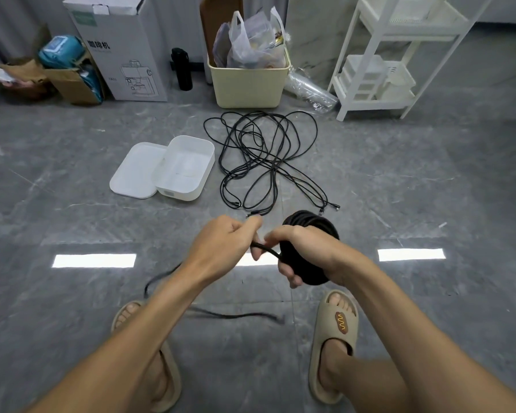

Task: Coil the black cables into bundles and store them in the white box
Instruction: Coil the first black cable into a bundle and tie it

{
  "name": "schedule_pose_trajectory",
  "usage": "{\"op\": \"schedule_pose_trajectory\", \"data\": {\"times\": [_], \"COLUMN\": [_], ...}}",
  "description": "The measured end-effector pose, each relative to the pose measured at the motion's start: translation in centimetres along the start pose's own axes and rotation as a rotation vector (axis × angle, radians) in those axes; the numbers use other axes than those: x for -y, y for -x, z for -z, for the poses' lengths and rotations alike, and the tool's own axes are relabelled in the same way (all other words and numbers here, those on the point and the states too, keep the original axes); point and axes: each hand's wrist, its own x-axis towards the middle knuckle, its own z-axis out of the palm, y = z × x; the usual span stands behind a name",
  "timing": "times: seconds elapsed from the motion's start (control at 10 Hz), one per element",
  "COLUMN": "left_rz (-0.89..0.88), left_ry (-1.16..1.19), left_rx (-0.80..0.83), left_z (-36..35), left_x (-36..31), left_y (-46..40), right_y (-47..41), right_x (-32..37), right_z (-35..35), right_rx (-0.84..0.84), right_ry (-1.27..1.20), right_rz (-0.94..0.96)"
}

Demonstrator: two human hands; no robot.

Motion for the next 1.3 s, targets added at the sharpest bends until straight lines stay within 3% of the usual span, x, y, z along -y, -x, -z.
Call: {"op": "schedule_pose_trajectory", "data": {"times": [0.2,0.4,0.5,0.6,0.7,0.9,1.0,1.3], "left_rz": [-0.144,-0.191,-0.186,-0.147,-0.084,0.112,0.185,0.312], "left_ry": [0.224,0.345,0.374,0.460,0.467,0.798,0.829,0.992], "left_rx": [-0.112,0.008,0.015,0.099,0.110,0.493,0.559,0.709], "left_z": [0.6,0.3,-0.1,-0.4,-1.2,-0.9,-1.0,-1.3], "left_x": [0.3,-0.4,-0.6,-0.6,0.1,1.6,2.1,1.9], "left_y": [-0.6,-0.7,-0.6,-0.6,-0.9,-1.5,-1.5,-1.2], "right_y": [0.5,0.2,-0.3,-0.2,0.6,0.5,0.3,-0.1], "right_x": [0.6,0.3,-0.4,-0.6,0.0,-0.2,0.0,-0.1], "right_z": [-0.4,-1.0,-1.7,-2.1,-1.8,-0.9,-0.7,0.7], "right_rx": [0.540,1.004,1.115,1.196,1.145,0.850,0.770,0.291], "right_ry": [-0.114,-0.426,-0.603,-0.736,-0.815,-1.123,-1.250,-1.289], "right_rz": [-0.036,0.101,0.103,0.254,0.423,0.556,0.608,0.655]}}
